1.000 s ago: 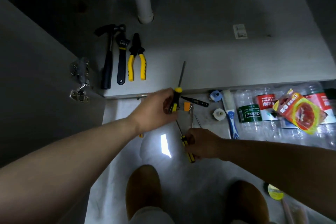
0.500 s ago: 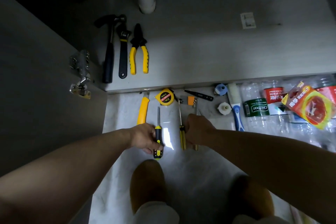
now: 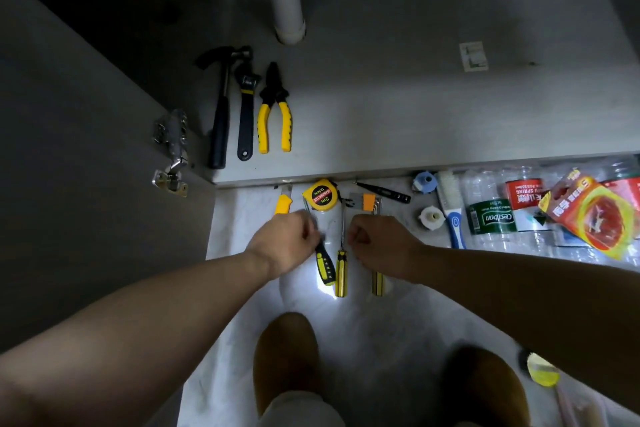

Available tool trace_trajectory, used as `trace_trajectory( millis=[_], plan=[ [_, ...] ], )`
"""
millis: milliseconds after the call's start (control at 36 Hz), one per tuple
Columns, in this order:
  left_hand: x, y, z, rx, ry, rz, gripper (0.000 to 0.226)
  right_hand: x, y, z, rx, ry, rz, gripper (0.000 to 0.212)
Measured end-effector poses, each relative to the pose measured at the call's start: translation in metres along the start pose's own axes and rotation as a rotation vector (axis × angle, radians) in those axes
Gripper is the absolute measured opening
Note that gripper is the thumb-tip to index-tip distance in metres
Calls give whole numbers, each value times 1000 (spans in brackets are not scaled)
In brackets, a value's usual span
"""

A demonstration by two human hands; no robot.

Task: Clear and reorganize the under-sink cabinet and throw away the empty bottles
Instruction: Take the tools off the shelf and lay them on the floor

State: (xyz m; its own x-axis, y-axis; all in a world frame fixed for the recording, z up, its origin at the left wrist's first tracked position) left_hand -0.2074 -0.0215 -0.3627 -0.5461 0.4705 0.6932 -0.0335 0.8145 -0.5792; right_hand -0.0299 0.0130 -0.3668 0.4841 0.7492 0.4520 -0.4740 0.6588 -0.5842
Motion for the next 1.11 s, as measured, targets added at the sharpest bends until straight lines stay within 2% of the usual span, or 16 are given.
trace_trajectory(
  millis=[83, 167, 222, 278, 361, 417, 528, 722, 833, 944, 1056, 1111],
  plan=[
    [29, -5, -12, -134, 56, -290, 14, 8, 2, 18, 119, 17, -71, 19],
    [59, -4, -21, -251, -62, -552, 7, 20, 7, 38, 205, 25, -170, 21],
    [80, 1, -18, -235, -88, -718, 1, 31, 13, 54, 269, 29, -240, 19],
    [98, 9, -8, -137, -76, -823, 16, 41, 21, 71, 325, 26, -289, 18],
    [113, 23, 7, 29, -97, -803, 50, 52, 36, 97, 366, -93, -343, 31],
    [116, 32, 10, 63, -148, -765, 61, 53, 48, 112, 359, -203, -315, 44],
    [116, 39, 12, 13, -178, -766, 60, 50, 72, 139, 310, -388, -320, 60],
    [111, 40, 24, -19, -193, -808, 37, 37, 104, 160, 240, -573, -370, 59],
    [106, 37, 17, -61, -185, -788, 36, 40, 110, 160, 206, -691, -370, 50],
    [109, 34, 11, -20, -190, -793, 38, 50, 99, 150, 192, -797, -401, 44],
    [115, 35, -3, 130, -235, -769, 39, 60, 76, 128, 161, -876, -413, 55],
    [116, 39, -10, 232, -255, -697, 43, 66, 63, 116, 162, -865, -400, 62]
  ],
)
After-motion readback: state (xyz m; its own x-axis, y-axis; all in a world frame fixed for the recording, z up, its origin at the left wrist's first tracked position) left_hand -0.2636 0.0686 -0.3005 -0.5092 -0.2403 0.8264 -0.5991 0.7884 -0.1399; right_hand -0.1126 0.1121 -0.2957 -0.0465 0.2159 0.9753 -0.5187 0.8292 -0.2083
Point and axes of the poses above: each hand's wrist, its own y-axis towards the middle knuckle, its own x-axis out of the back of the hand, z = x × y, the point moved 5 cm from there along y, towards the middle knuckle, and after that the axes turned 3 degrees about -x, right-handed, at the moved point
